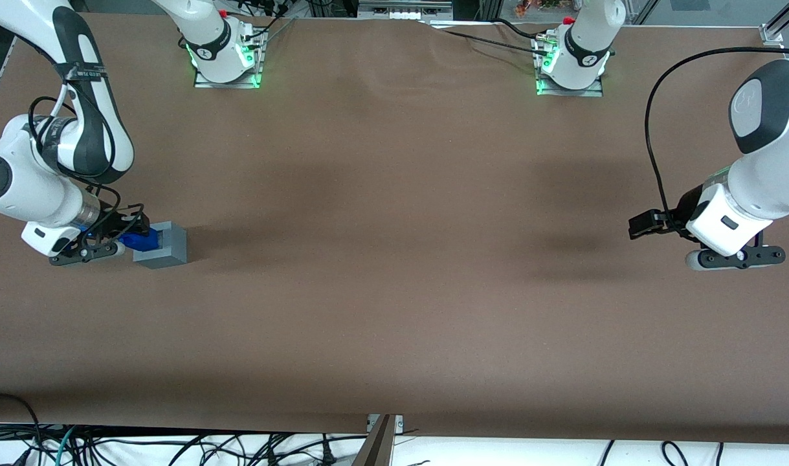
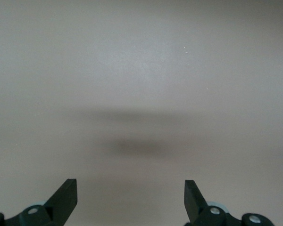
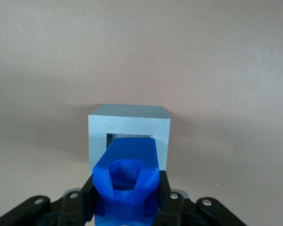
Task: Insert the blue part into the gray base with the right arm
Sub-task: 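Lower the blue part into the hole and open the right gripper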
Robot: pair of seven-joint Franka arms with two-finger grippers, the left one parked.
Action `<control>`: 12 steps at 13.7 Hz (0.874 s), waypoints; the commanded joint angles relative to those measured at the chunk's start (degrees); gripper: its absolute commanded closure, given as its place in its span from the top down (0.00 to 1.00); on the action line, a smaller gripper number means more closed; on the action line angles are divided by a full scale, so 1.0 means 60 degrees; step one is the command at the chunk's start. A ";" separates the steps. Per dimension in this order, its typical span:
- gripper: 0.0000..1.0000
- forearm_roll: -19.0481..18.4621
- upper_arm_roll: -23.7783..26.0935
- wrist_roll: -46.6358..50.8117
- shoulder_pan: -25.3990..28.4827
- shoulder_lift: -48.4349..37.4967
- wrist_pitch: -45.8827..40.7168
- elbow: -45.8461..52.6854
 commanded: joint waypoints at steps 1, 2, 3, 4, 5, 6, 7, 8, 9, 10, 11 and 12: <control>0.28 0.0217 0.0063 0.0074 0.0012 0.0029 0.0154 -0.0064; 0.28 0.0232 0.0063 0.0074 0.0012 0.0059 0.0169 -0.0065; 0.28 0.0232 0.0063 0.0074 0.0012 0.0117 0.0213 -0.0065; 0.28 0.0247 0.0063 0.0074 0.0012 0.0161 0.0271 -0.0065; 0.28 0.0247 0.0063 0.0074 0.0012 0.0176 0.0315 -0.0065; 0.28 0.0262 0.0063 0.0074 0.0012 0.0191 0.0316 -0.0050; 0.28 0.0334 0.0063 0.0074 0.0012 0.0205 0.0374 -0.0064; 0.28 0.0335 0.0063 0.0074 0.0012 0.0235 0.0447 -0.0065; 0.28 0.0349 0.0063 0.0074 0.0012 0.0322 0.0520 -0.0065; 0.29 0.0350 0.0063 0.0074 0.0012 0.0381 0.0622 -0.0065; 0.30 0.0350 0.0063 0.0074 0.0012 0.0410 0.0638 -0.0065; 0.33 0.0350 0.0063 0.0074 0.0012 0.0411 0.0624 -0.0065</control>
